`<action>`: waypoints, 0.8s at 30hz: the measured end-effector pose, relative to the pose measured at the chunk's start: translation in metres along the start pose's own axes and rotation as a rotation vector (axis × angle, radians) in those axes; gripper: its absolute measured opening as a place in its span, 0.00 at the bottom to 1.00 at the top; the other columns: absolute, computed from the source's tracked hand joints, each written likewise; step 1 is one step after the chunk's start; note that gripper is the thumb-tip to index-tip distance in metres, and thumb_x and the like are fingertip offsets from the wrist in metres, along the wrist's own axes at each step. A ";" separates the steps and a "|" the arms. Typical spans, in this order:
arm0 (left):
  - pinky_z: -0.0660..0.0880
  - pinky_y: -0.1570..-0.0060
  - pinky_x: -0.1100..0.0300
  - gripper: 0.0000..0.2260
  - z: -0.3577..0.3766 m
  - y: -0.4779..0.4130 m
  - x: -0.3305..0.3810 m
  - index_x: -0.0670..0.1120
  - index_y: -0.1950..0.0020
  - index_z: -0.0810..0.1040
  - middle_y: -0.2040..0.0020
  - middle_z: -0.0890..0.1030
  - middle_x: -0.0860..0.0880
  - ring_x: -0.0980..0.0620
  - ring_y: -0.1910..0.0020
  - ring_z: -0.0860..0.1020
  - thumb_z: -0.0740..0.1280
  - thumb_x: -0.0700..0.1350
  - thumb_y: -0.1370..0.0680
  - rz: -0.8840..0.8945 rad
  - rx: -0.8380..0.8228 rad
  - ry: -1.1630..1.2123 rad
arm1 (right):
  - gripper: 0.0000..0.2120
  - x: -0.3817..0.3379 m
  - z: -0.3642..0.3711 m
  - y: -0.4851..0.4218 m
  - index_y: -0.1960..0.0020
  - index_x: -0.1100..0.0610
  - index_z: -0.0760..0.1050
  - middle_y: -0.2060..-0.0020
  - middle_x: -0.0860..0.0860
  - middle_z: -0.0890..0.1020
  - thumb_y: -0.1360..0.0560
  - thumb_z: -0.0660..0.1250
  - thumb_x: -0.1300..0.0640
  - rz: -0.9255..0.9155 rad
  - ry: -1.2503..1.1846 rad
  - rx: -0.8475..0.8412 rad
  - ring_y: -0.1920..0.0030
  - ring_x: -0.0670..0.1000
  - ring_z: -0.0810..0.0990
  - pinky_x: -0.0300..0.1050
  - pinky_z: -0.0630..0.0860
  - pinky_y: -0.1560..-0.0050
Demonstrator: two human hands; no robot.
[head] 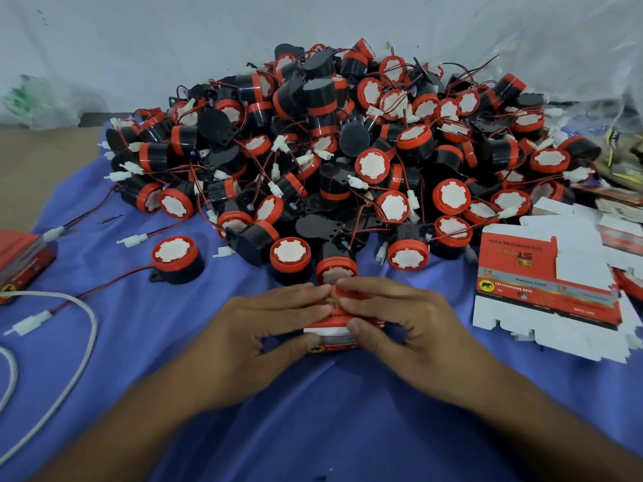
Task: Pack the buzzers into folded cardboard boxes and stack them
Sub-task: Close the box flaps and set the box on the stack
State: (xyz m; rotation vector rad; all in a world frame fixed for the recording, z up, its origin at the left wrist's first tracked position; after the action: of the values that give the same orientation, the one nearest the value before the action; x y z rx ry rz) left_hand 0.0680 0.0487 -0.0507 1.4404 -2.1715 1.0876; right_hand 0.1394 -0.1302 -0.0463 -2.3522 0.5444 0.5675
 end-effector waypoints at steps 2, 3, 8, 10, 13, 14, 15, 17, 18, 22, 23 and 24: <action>0.74 0.34 0.53 0.16 0.000 0.000 0.002 0.43 0.35 0.79 0.31 0.77 0.49 0.54 0.30 0.73 0.70 0.46 0.21 0.035 -0.008 -0.046 | 0.13 -0.002 0.000 0.000 0.39 0.58 0.82 0.35 0.48 0.80 0.21 0.71 0.57 -0.018 0.032 0.006 0.35 0.41 0.77 0.42 0.77 0.37; 0.74 0.34 0.53 0.16 0.001 0.000 0.002 0.43 0.35 0.79 0.31 0.77 0.49 0.54 0.30 0.73 0.69 0.46 0.21 0.049 -0.011 -0.064 | 0.12 -0.003 0.001 0.000 0.40 0.58 0.83 0.36 0.48 0.80 0.22 0.71 0.55 -0.026 0.044 0.013 0.35 0.41 0.77 0.42 0.76 0.37; 0.76 0.37 0.57 0.15 0.000 0.000 0.003 0.45 0.36 0.80 0.33 0.77 0.53 0.57 0.33 0.75 0.69 0.48 0.21 0.056 0.042 -0.051 | 0.11 -0.009 0.005 -0.004 0.46 0.61 0.84 0.40 0.51 0.82 0.22 0.72 0.54 -0.020 0.078 0.073 0.34 0.46 0.77 0.45 0.76 0.37; 0.77 0.38 0.58 0.16 0.000 0.000 0.001 0.45 0.36 0.80 0.33 0.78 0.53 0.58 0.34 0.76 0.69 0.49 0.21 0.033 0.071 -0.055 | 0.11 -0.010 0.006 -0.005 0.43 0.60 0.84 0.40 0.51 0.83 0.22 0.71 0.56 -0.028 0.066 0.051 0.33 0.47 0.77 0.45 0.76 0.36; 0.75 0.36 0.57 0.17 0.003 0.003 0.001 0.44 0.35 0.80 0.33 0.77 0.50 0.55 0.32 0.75 0.67 0.49 0.21 0.074 0.052 -0.136 | 0.11 -0.009 0.007 -0.004 0.40 0.58 0.83 0.37 0.51 0.81 0.20 0.68 0.57 -0.037 0.053 -0.025 0.31 0.46 0.74 0.46 0.74 0.34; 0.74 0.34 0.57 0.17 0.004 0.004 0.003 0.45 0.35 0.79 0.32 0.77 0.49 0.54 0.30 0.74 0.67 0.50 0.21 0.120 0.033 -0.209 | 0.11 -0.008 0.007 -0.004 0.40 0.58 0.83 0.37 0.51 0.80 0.20 0.67 0.58 -0.029 0.026 -0.047 0.30 0.46 0.73 0.46 0.74 0.34; 0.72 0.32 0.58 0.17 0.005 0.005 0.005 0.45 0.34 0.78 0.32 0.77 0.48 0.53 0.29 0.72 0.65 0.50 0.20 0.166 0.020 -0.283 | 0.11 -0.007 0.007 -0.004 0.41 0.59 0.83 0.37 0.51 0.80 0.20 0.67 0.58 -0.023 0.003 -0.060 0.30 0.46 0.73 0.45 0.74 0.34; 0.70 0.30 0.58 0.17 0.006 0.006 0.008 0.46 0.33 0.77 0.31 0.76 0.48 0.52 0.28 0.71 0.63 0.51 0.19 0.208 0.005 -0.359 | 0.10 -0.007 0.006 -0.004 0.43 0.59 0.84 0.38 0.52 0.80 0.20 0.67 0.58 -0.029 -0.004 -0.059 0.30 0.45 0.73 0.43 0.74 0.34; 0.71 0.31 0.57 0.17 0.007 0.006 0.008 0.46 0.33 0.77 0.31 0.76 0.48 0.52 0.27 0.70 0.62 0.51 0.18 0.209 0.003 -0.369 | 0.09 -0.007 0.006 -0.003 0.43 0.59 0.84 0.38 0.52 0.80 0.20 0.67 0.59 -0.043 0.010 -0.050 0.30 0.46 0.73 0.43 0.73 0.34; 0.79 0.41 0.48 0.17 0.009 0.009 0.013 0.42 0.34 0.79 0.31 0.76 0.45 0.45 0.29 0.72 0.62 0.49 0.18 0.233 -0.004 -0.503 | 0.10 -0.015 0.009 -0.002 0.46 0.62 0.84 0.41 0.55 0.81 0.20 0.69 0.56 -0.136 0.149 0.003 0.29 0.51 0.73 0.49 0.69 0.29; 0.81 0.44 0.47 0.17 0.010 0.009 0.015 0.41 0.34 0.79 0.32 0.76 0.44 0.43 0.30 0.72 0.62 0.48 0.18 0.238 -0.008 -0.552 | 0.11 -0.016 0.010 -0.002 0.47 0.62 0.84 0.42 0.55 0.82 0.21 0.69 0.55 -0.158 0.183 0.007 0.30 0.52 0.74 0.51 0.71 0.30; 0.82 0.47 0.47 0.17 0.011 0.009 0.017 0.41 0.35 0.80 0.32 0.77 0.44 0.43 0.30 0.73 0.62 0.48 0.18 0.238 -0.008 -0.589 | 0.11 -0.017 0.010 -0.002 0.47 0.62 0.84 0.42 0.55 0.83 0.20 0.69 0.55 -0.176 0.204 0.009 0.31 0.53 0.75 0.53 0.73 0.32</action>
State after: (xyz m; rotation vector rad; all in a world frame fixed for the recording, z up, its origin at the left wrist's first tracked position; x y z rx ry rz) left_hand 0.0540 0.0315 -0.0515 1.6904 -2.8035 0.7828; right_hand 0.1238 -0.1183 -0.0437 -2.4332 0.4229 0.2466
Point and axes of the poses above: each hand's wrist, its own y-axis away from the middle knuckle, its own z-axis out of the palm, x = y × z, the point moved 5 cm from there along -y, towards the middle knuckle
